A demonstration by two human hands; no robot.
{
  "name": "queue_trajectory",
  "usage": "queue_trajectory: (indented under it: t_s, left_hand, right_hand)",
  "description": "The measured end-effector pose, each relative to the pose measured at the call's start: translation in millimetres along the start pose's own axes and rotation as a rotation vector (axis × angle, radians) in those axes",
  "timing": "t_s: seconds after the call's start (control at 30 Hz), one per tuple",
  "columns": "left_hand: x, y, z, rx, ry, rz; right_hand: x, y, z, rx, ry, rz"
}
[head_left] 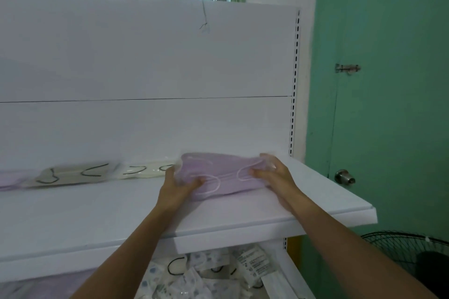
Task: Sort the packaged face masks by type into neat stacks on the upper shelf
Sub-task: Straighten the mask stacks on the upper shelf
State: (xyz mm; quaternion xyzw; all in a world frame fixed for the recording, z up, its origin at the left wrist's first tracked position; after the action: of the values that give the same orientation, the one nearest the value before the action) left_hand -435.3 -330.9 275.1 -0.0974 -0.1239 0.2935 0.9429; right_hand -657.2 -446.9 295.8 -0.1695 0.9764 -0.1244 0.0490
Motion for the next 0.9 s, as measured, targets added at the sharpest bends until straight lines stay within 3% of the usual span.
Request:
queue_trajectory:
  t_s: [0.13, 0.4, 0.57, 0.67, 0.8, 0.9]
  left_hand:
    - [-0.4, 8.9, 12.6, 0.019, -0.080, 0.142]
    - [-1.3, -11.8, 24.6, -0.037, -0.019, 0.196]
    - [-6.8, -8.3, 11.9, 0.048, -0.079, 0.133]
    - [-6.9, -11.0, 1.2, 0.086, 0.033, 0.146]
    - [-7.6, -7.3, 4.3, 0.088, 0.036, 0.113]
    - [-8.7, -9.0, 1.2, 0.112, 0.042, 0.127]
  right_hand:
    - [-9.3, -5.7, -4.1, 0.016, -0.018, 0.028]
    - [-13.8, -16.8, -9.0, -0.003, 0.032, 0.044]
    - [-15.8, -13.0, 16.2, -0.066, 0.229, -0.005]
    - [-13.5, -12.1, 18.0, -0.026, 0.226, 0.031]
    - [-9.3, -11.2, 17.6, 0.008, 0.122, 0.094]
    - [-9.7, -11.3, 18.0, 0.020, 0.181, 0.142]
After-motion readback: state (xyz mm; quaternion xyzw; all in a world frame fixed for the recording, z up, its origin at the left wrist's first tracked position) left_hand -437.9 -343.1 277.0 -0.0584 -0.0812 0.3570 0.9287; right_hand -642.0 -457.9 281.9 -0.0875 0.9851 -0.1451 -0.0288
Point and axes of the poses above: each hand's wrist, its own y-axis away from the middle knuckle, its own x-axis out of the back of the hand, z = x × y, the point moved 1 cm from there along -y, towards the middle knuckle, and after that the axes turned 1 degree about y, right-handed, at the moved point
